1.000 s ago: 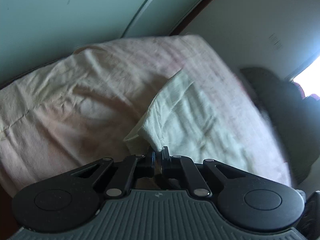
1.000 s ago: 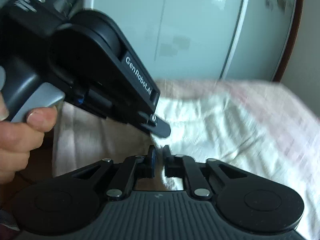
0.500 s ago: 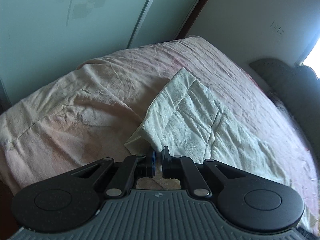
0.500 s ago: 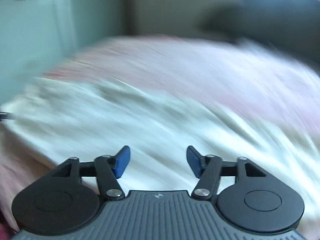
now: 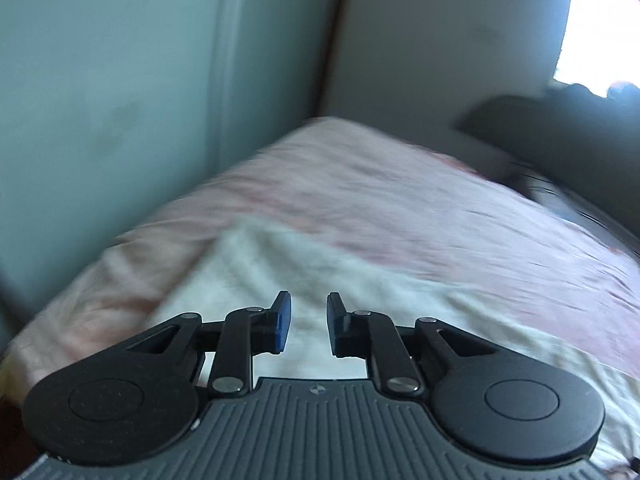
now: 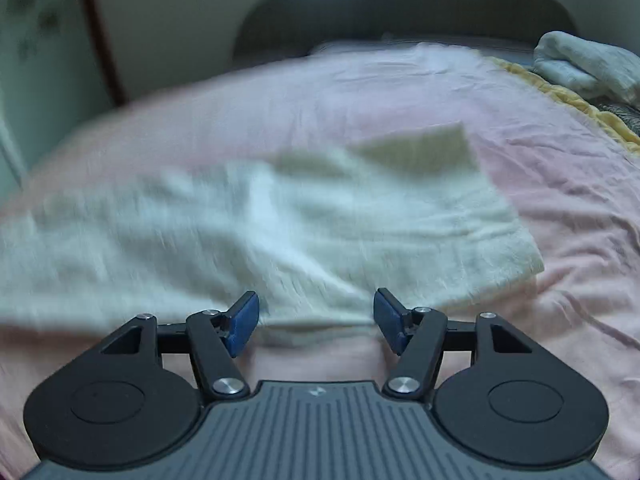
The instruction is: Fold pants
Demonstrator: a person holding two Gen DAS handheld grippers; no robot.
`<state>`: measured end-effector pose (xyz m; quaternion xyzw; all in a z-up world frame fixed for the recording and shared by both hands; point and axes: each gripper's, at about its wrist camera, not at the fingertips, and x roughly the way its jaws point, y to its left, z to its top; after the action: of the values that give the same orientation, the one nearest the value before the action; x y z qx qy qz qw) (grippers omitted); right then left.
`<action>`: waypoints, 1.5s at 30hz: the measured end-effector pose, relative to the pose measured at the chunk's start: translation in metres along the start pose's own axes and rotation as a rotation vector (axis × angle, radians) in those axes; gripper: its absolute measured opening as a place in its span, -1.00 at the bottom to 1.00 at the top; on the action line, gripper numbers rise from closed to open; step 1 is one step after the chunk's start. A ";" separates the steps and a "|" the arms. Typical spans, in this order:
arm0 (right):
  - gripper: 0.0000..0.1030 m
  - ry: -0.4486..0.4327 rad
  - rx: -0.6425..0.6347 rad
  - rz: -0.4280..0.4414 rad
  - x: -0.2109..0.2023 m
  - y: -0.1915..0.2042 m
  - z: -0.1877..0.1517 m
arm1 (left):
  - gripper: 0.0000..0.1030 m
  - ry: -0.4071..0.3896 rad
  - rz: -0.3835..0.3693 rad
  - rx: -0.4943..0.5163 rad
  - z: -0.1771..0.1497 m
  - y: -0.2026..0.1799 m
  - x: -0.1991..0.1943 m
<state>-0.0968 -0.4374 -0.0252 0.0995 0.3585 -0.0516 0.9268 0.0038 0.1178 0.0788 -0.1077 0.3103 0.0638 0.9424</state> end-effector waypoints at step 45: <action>0.60 -0.189 0.735 0.259 -0.010 -0.125 -0.029 | 0.32 0.233 -0.607 0.881 -0.169 -0.319 0.047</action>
<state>-0.1438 -0.5529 -0.0582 0.4634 0.2137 -0.0682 0.8573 0.0047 -0.2302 -0.0300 0.2059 0.3651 -0.3592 0.8338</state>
